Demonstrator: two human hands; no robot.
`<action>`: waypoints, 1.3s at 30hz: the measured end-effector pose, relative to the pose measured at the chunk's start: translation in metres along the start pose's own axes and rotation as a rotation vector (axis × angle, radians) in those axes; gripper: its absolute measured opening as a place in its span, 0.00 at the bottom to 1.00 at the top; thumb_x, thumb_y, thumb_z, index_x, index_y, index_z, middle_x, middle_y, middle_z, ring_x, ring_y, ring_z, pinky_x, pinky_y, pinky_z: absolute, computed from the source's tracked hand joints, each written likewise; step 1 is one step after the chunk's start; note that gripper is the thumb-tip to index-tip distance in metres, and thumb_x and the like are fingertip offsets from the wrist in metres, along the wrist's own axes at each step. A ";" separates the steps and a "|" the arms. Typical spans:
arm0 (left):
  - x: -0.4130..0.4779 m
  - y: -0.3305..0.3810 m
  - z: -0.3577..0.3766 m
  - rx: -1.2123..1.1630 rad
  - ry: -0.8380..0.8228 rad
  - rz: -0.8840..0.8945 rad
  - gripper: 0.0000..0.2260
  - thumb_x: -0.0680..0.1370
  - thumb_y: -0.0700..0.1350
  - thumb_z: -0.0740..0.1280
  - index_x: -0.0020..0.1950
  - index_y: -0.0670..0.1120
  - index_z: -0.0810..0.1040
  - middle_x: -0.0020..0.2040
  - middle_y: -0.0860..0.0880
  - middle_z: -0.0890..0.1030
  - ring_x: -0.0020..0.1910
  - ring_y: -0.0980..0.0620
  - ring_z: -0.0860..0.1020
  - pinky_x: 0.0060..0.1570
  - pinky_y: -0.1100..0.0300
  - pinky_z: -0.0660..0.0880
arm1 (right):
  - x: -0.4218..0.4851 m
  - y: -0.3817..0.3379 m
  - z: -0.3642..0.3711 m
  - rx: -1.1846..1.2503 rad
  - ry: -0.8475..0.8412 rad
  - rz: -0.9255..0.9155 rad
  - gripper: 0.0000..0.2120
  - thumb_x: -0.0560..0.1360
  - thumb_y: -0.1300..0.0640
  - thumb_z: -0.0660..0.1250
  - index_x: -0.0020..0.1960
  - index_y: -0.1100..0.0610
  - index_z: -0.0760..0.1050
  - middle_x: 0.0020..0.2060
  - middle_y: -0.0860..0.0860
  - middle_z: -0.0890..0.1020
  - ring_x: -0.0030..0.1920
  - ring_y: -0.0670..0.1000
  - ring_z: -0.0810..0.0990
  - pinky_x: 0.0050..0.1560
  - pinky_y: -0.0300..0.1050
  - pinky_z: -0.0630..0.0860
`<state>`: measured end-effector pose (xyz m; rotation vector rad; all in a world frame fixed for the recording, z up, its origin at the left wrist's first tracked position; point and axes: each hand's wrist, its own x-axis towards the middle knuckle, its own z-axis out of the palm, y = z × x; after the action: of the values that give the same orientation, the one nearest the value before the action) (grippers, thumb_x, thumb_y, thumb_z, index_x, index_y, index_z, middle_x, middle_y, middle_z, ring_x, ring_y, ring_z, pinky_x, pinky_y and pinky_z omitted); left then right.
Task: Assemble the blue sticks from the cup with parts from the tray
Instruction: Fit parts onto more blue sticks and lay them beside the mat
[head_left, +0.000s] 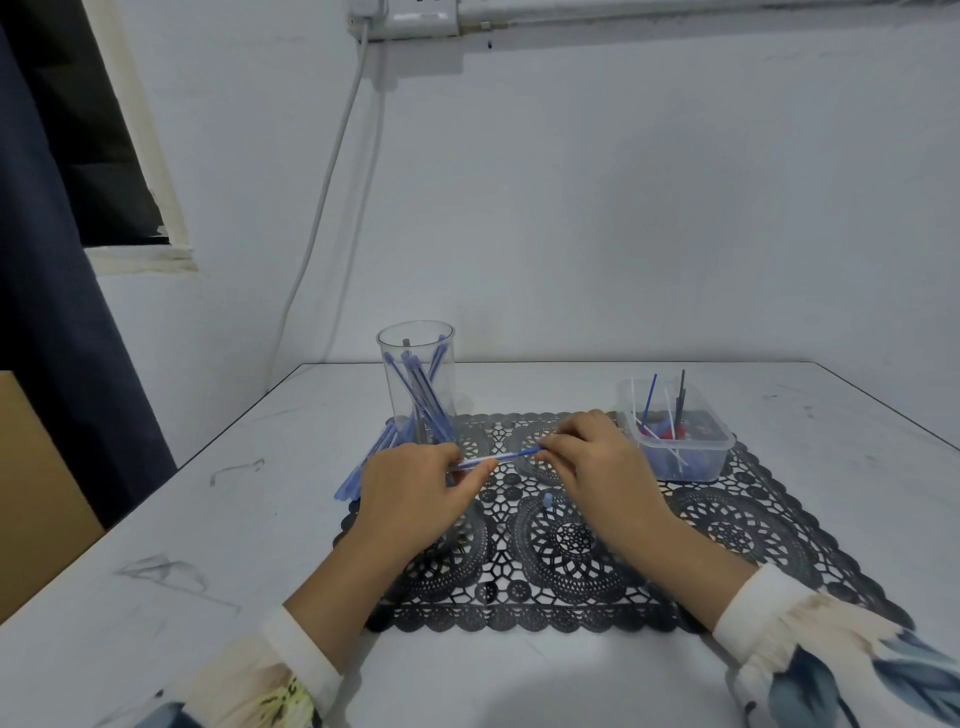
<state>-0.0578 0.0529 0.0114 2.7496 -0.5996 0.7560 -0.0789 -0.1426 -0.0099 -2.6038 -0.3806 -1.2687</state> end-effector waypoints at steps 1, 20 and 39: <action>0.000 0.000 0.000 0.000 0.001 0.003 0.20 0.75 0.66 0.54 0.35 0.53 0.71 0.27 0.55 0.72 0.28 0.59 0.69 0.27 0.67 0.57 | 0.000 0.000 0.001 0.021 -0.022 -0.008 0.10 0.61 0.65 0.79 0.42 0.61 0.83 0.35 0.54 0.79 0.36 0.54 0.78 0.31 0.44 0.78; -0.002 0.002 0.010 0.045 0.023 0.100 0.25 0.74 0.69 0.52 0.36 0.51 0.75 0.27 0.53 0.74 0.30 0.57 0.72 0.28 0.64 0.61 | 0.000 -0.026 -0.007 0.334 -0.230 0.224 0.15 0.72 0.71 0.65 0.53 0.58 0.82 0.43 0.54 0.81 0.42 0.49 0.77 0.46 0.28 0.66; 0.001 -0.007 0.014 -0.041 0.008 0.077 0.31 0.69 0.71 0.44 0.35 0.50 0.76 0.28 0.51 0.75 0.29 0.58 0.72 0.27 0.64 0.62 | 0.007 -0.021 -0.013 0.561 -0.267 0.467 0.19 0.71 0.71 0.68 0.53 0.50 0.81 0.39 0.45 0.78 0.38 0.44 0.77 0.45 0.36 0.78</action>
<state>-0.0479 0.0541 -0.0004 2.6987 -0.7148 0.7620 -0.0911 -0.1260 0.0056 -2.1886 -0.1271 -0.5593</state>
